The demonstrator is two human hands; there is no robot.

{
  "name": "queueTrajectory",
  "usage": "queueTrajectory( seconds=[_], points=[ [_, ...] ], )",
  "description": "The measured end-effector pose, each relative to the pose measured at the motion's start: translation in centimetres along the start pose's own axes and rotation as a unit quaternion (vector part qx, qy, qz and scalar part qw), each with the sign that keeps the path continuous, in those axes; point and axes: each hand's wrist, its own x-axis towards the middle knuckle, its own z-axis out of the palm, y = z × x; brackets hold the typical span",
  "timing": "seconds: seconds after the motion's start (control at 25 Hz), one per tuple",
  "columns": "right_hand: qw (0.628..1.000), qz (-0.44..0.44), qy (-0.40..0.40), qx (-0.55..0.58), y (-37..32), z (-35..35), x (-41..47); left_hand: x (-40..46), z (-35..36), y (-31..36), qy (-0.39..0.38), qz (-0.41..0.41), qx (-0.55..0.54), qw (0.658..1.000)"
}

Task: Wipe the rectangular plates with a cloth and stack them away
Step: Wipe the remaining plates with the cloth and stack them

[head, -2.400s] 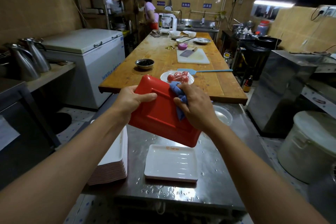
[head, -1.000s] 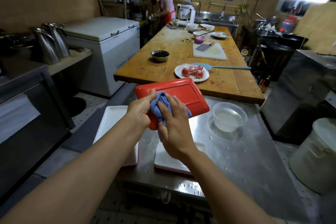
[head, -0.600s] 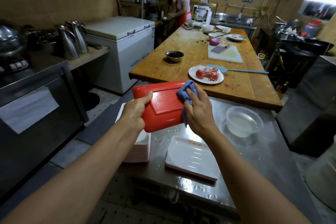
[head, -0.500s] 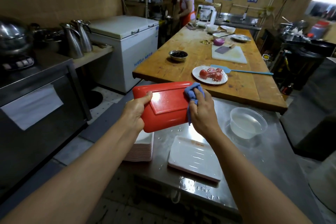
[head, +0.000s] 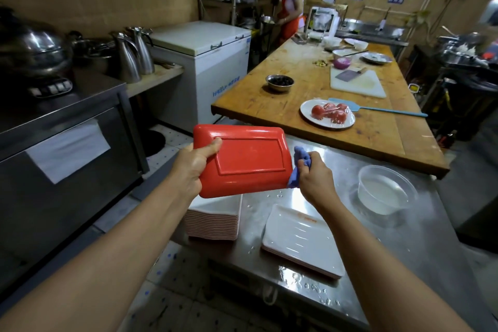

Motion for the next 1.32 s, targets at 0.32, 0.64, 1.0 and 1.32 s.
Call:
queueTrajectory(
  seconds=[0.32,0.64,1.0,1.32],
  points=[
    [0.999,-0.022,-0.023,0.017,-0.7,1.2,-0.5,1.4,-2.3,-1.3,-0.012,0.427,0.523,0.737],
    [0.998,-0.023,-0.045,0.022,0.4,2.2,-1.7,0.5,-4.1,-6.6,-0.055,0.517,0.675,0.524],
    [0.999,-0.001,-0.041,0.022,2.3,2.4,-2.1,0.6,-5.5,-9.7,-0.117,0.44,0.71,0.537],
    [0.997,0.042,-0.041,0.051,4.8,2.7,-2.5,2.9,-5.6,-10.3,-0.109,0.409,0.725,0.544]
  ],
)
